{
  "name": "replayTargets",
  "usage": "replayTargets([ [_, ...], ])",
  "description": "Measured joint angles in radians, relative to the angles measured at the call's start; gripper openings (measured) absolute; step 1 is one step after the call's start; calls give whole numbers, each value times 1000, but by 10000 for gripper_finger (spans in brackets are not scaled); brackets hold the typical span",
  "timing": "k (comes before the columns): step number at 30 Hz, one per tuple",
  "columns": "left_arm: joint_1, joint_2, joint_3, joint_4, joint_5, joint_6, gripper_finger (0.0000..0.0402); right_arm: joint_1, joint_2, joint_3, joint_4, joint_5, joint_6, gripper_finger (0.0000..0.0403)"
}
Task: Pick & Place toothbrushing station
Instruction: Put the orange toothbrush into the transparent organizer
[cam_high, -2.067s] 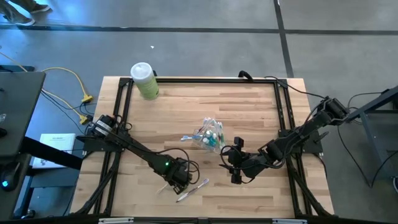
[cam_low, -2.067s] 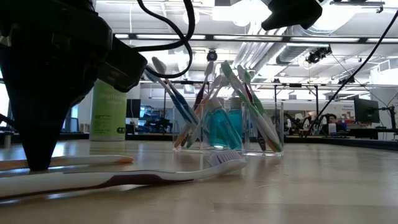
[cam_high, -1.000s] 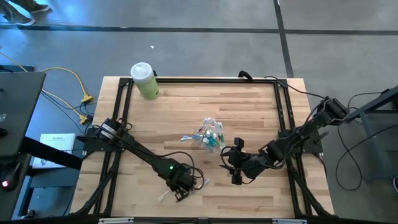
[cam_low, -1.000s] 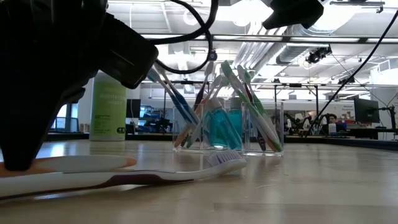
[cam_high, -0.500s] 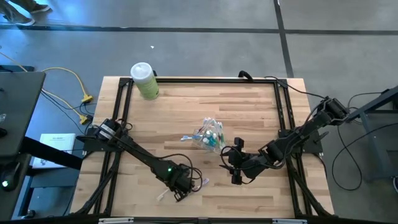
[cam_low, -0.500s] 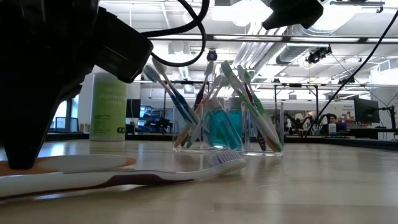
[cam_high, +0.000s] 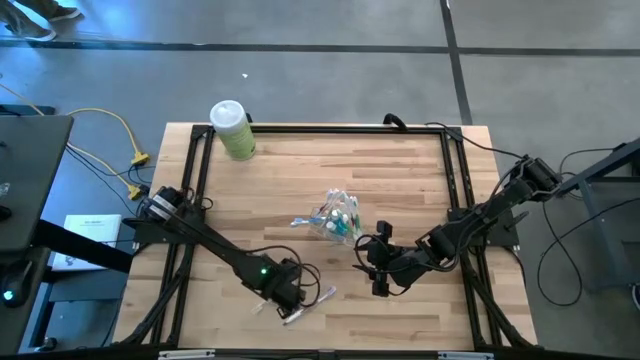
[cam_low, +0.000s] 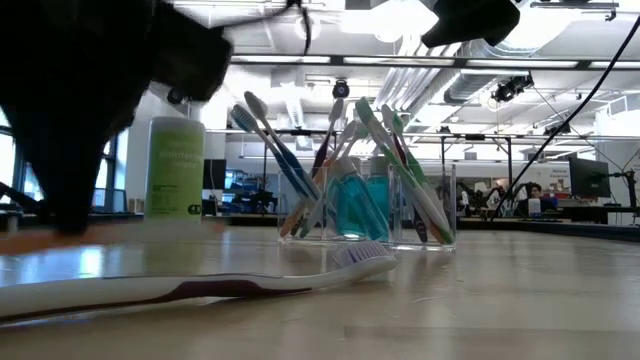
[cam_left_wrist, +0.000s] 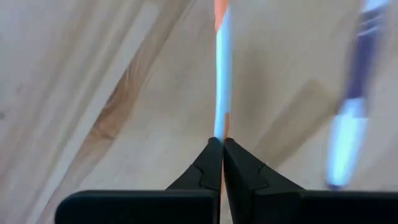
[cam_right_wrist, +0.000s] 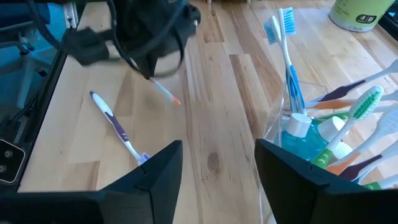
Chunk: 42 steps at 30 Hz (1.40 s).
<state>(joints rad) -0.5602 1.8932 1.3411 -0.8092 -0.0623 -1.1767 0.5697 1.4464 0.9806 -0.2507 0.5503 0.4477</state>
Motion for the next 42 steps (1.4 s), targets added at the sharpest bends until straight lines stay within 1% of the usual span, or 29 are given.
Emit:
replayTargets([
  [12, -14, -115, 3, 15, -125, 22, 1, 0, 0, 0, 1, -3, 8, 193],
  [14, -18, -143, 5, 33, -163, 42, 1, 0, 0, 0, 1, -19, 47, 193],
  [17, -24, -187, 7, 74, -224, 85, 1, -3, 21, 1, 4, -72, 98, 193],
  [20, -27, -222, 8, 100, -266, 115, 1, -8, 44, 1, 25, -120, 99, 193],
  [25, -29, -225, 8, 91, -265, 126, 2, -15, 52, 1, 68, -131, 71, 193],
  [28, -32, -218, 8, 94, -236, 133, 2, -17, 52, 1, 74, -131, 40, 193],
  [32, -33, -210, 8, 100, -219, 221, 3, -16, 52, 1, 85, -149, 21, 193],
  [37, -38, -200, 8, 100, -226, 303, 5, -16, 52, 1, 88, -211, 19, 193],
  [40, -39, -180, 8, 103, -228, 312, 22, -15, 52, 1, 89, -213, 19, 193],
  [42, -39, -160, 8, 103, -228, 308, 42, -15, 52, 1, 89, -213, 19, 193],
])
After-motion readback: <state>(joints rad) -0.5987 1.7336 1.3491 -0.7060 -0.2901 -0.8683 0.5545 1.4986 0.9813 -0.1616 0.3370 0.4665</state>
